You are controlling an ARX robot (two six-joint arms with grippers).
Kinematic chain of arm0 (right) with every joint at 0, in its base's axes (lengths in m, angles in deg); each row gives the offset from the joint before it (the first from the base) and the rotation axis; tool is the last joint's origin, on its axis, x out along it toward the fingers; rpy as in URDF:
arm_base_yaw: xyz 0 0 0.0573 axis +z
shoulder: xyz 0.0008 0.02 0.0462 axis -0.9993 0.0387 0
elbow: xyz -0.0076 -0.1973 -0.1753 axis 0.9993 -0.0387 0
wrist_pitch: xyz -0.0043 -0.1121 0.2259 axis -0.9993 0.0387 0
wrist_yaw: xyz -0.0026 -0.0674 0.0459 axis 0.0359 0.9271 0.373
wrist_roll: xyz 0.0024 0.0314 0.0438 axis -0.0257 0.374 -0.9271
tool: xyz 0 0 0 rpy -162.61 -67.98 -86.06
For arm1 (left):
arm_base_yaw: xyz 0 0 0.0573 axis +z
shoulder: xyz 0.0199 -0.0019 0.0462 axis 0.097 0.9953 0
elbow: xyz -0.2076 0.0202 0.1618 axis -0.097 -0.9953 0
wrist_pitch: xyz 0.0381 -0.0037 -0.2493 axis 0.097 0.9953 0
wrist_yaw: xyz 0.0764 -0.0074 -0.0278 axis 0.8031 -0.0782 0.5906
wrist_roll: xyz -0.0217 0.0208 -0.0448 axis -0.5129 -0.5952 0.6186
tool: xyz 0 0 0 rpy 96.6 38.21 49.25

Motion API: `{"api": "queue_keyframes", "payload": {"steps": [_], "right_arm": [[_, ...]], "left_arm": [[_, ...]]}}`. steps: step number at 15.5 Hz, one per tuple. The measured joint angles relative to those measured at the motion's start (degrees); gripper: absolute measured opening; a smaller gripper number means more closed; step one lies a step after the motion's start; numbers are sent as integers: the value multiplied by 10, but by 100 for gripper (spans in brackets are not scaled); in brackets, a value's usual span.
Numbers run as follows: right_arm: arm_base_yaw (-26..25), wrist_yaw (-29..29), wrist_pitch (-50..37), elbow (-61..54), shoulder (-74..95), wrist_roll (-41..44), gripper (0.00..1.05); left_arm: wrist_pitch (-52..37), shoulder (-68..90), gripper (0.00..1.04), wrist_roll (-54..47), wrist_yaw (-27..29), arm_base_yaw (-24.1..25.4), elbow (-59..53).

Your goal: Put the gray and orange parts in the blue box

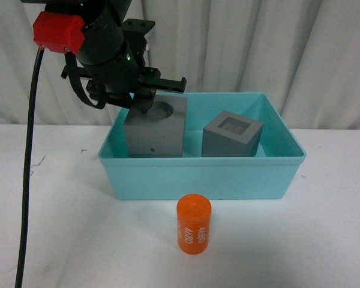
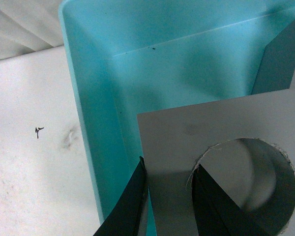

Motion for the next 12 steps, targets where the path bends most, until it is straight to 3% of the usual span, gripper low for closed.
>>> {"api": "queue_keyframes", "payload": {"steps": [3, 4, 10, 12], "right_arm": [[0, 0, 0, 0, 0, 0, 98], [0, 0, 0, 0, 0, 0, 98], [0, 0, 0, 0, 0, 0, 98], [0, 0, 0, 0, 0, 0, 98]], "left_arm": [[2, 0, 21, -4, 14, 6, -5], [3, 0, 28, -4, 15, 9, -5], [15, -18, 100, 5, -2, 16, -5], [-40, -81, 98, 10, -17, 16, -27]]}}
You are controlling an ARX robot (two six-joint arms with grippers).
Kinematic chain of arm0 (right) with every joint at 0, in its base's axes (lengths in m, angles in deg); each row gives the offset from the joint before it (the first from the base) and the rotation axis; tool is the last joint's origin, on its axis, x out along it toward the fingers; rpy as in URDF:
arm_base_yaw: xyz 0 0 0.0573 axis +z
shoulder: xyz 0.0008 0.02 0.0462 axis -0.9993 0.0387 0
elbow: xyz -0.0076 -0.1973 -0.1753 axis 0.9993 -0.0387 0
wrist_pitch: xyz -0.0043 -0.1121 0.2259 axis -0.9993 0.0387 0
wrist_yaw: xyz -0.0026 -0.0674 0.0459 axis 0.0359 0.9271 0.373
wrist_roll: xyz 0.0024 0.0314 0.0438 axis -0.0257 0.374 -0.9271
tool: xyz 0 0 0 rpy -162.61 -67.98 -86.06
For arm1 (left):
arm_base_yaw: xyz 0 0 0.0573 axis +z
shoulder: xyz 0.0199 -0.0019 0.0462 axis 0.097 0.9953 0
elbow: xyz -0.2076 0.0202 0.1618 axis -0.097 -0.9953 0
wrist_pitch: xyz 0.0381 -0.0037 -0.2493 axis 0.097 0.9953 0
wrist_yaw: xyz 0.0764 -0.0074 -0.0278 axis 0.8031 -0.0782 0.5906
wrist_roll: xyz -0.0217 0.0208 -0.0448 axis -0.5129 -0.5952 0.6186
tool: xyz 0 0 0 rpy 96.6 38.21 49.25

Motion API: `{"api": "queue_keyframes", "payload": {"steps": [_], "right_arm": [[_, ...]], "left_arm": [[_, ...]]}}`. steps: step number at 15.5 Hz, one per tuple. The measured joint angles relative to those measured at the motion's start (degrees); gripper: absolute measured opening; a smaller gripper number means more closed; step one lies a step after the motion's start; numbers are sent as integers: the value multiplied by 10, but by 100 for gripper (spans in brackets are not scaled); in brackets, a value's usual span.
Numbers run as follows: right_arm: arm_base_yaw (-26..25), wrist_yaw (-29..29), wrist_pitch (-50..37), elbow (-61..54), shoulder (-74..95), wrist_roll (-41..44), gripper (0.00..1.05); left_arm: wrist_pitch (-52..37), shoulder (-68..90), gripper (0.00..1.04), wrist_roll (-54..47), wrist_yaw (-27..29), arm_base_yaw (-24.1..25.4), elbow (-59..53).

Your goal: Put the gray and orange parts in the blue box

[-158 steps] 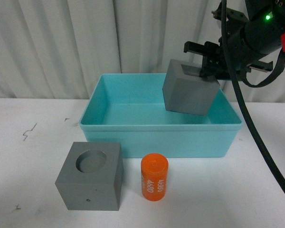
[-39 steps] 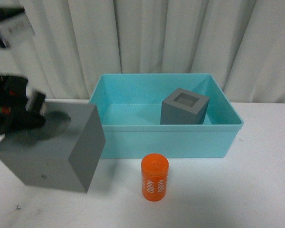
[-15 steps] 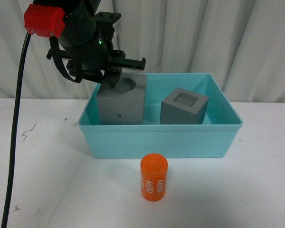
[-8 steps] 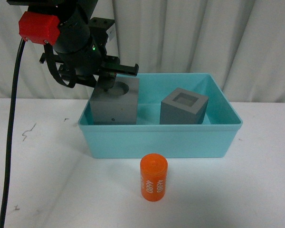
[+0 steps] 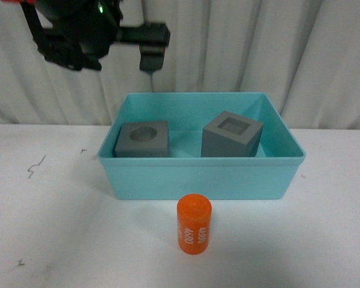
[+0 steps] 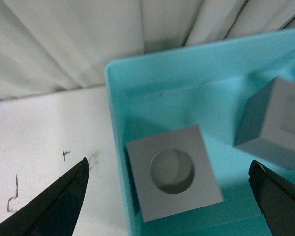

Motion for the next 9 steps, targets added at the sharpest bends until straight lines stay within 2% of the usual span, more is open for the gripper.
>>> {"api": "queue_keyframes", "payload": {"steps": [4, 5, 6, 7, 9], "right_arm": [[0, 0, 0, 0, 0, 0, 98], [0, 0, 0, 0, 0, 0, 98], [0, 0, 0, 0, 0, 0, 98], [0, 0, 0, 0, 0, 0, 98], [0, 0, 0, 0, 0, 0, 98]], "left_arm": [[-116, -160, 98, 4, -49, -43, -105], [-224, -194, 93, -9, -3, -58, -166], [-336, -232, 82, -19, 73, -56, -243], [-430, -291, 69, -25, 113, -35, -343], [-534, -389, 44, -25, 103, 22, -485]]}}
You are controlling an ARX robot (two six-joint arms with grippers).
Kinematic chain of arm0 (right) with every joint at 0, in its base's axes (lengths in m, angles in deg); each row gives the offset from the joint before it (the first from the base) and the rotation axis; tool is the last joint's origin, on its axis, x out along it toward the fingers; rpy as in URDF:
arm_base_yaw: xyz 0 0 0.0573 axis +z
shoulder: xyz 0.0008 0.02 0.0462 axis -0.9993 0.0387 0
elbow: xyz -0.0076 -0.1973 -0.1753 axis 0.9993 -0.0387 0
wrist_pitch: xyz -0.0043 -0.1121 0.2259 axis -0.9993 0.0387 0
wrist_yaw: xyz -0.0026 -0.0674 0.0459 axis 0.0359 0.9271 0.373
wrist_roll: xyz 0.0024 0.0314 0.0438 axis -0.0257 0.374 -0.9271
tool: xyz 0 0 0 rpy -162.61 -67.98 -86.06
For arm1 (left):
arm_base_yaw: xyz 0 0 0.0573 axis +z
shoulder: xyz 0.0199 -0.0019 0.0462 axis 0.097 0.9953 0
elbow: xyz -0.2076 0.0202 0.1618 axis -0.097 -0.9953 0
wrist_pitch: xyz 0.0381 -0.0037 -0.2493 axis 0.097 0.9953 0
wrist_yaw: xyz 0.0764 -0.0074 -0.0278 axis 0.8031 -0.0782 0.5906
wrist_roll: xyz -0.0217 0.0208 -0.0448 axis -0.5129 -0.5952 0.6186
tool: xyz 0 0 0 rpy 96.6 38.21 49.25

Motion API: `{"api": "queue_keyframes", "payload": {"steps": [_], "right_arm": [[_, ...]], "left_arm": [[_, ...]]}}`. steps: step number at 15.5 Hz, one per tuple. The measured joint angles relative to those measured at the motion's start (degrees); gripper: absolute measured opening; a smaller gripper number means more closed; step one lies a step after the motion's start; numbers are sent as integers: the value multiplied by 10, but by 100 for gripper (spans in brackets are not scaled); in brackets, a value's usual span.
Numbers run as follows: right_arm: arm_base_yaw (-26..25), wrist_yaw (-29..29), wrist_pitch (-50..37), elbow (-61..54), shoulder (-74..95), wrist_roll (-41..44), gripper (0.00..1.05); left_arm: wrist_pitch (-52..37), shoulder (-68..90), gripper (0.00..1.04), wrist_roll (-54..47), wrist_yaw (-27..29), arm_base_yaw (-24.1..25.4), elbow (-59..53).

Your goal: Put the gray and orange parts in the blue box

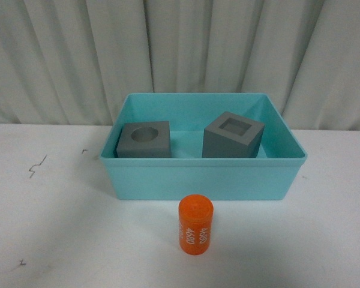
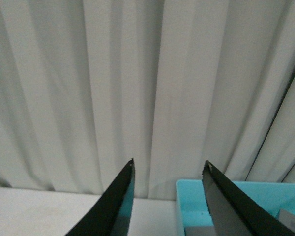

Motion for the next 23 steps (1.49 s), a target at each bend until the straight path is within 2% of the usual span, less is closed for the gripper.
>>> {"api": "queue_keyframes", "payload": {"steps": [3, 4, 10, 11, 12, 16, 18, 23], "right_arm": [[0, 0, 0, 0, 0, 0, 98], [0, 0, 0, 0, 0, 0, 98], [0, 0, 0, 0, 0, 0, 98], [0, 0, 0, 0, 0, 0, 98], [0, 0, 0, 0, 0, 0, 98], [0, 0, 0, 0, 0, 0, 98], [0, 0, 0, 0, 0, 0, 98], [0, 0, 0, 0, 0, 0, 98]], "left_arm": [[-34, -66, 4, 0, -57, 30, -151], [-44, -97, 2, -2, -66, 46, -181], [-24, -247, 2, -2, -118, 101, -307], [-11, -269, 2, -2, -158, 133, -322], [1, -290, 2, -2, -160, 147, -332], [59, -381, 2, -2, -166, 145, -362], [56, -408, 2, -2, -165, 145, -386], [161, -514, 2, -2, -166, 145, -386]]}}
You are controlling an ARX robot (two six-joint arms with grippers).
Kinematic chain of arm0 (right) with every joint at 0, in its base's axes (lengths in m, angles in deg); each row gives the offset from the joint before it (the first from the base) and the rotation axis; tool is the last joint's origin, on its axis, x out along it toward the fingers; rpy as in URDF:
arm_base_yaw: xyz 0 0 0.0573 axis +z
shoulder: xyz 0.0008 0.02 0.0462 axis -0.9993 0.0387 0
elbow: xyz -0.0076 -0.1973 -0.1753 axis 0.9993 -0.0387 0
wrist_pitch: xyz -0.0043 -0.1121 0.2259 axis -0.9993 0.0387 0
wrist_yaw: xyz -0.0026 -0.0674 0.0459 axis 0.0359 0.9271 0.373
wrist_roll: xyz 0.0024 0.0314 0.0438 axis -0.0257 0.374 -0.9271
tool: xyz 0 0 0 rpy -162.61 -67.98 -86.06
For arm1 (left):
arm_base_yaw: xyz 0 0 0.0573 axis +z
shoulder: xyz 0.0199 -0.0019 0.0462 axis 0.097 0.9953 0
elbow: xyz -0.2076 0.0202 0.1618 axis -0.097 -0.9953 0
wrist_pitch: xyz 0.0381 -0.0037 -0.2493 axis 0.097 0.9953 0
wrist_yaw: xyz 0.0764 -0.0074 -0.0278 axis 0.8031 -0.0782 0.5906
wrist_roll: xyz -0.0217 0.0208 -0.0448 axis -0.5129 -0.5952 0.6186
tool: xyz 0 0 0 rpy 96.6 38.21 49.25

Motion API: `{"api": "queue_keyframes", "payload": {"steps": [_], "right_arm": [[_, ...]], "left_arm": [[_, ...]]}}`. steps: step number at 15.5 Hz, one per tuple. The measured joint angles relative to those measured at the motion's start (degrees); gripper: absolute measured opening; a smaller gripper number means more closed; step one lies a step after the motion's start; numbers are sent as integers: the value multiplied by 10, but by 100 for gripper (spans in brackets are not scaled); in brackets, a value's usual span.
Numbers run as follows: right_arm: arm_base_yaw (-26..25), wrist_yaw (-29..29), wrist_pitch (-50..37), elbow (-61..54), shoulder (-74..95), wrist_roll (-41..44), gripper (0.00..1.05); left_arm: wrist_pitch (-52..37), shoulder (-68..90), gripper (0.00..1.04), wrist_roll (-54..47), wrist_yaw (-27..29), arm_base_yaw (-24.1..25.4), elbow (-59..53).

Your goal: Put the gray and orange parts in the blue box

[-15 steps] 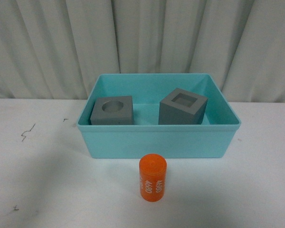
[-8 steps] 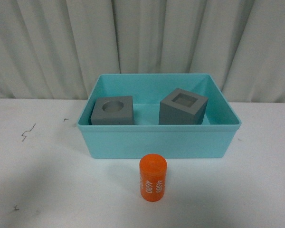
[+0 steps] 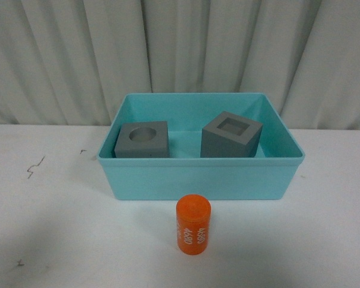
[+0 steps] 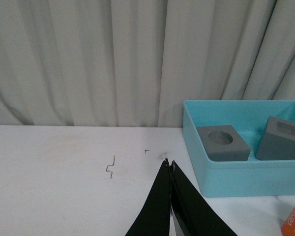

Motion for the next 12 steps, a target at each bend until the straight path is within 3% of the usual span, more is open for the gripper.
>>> {"api": "queue_keyframes", "payload": {"steps": [9, 10, 12], "right_arm": [[0, 0, 0, 0, 0, 0, 98], [0, 0, 0, 0, 0, 0, 98], [0, 0, 0, 0, 0, 0, 98]], "left_arm": [[122, -119, 2, 0, 0, 0, 0], [209, -181, 2, 0, -2, 0, 0], [201, -205, 2, 0, 0, 0, 0]]}}
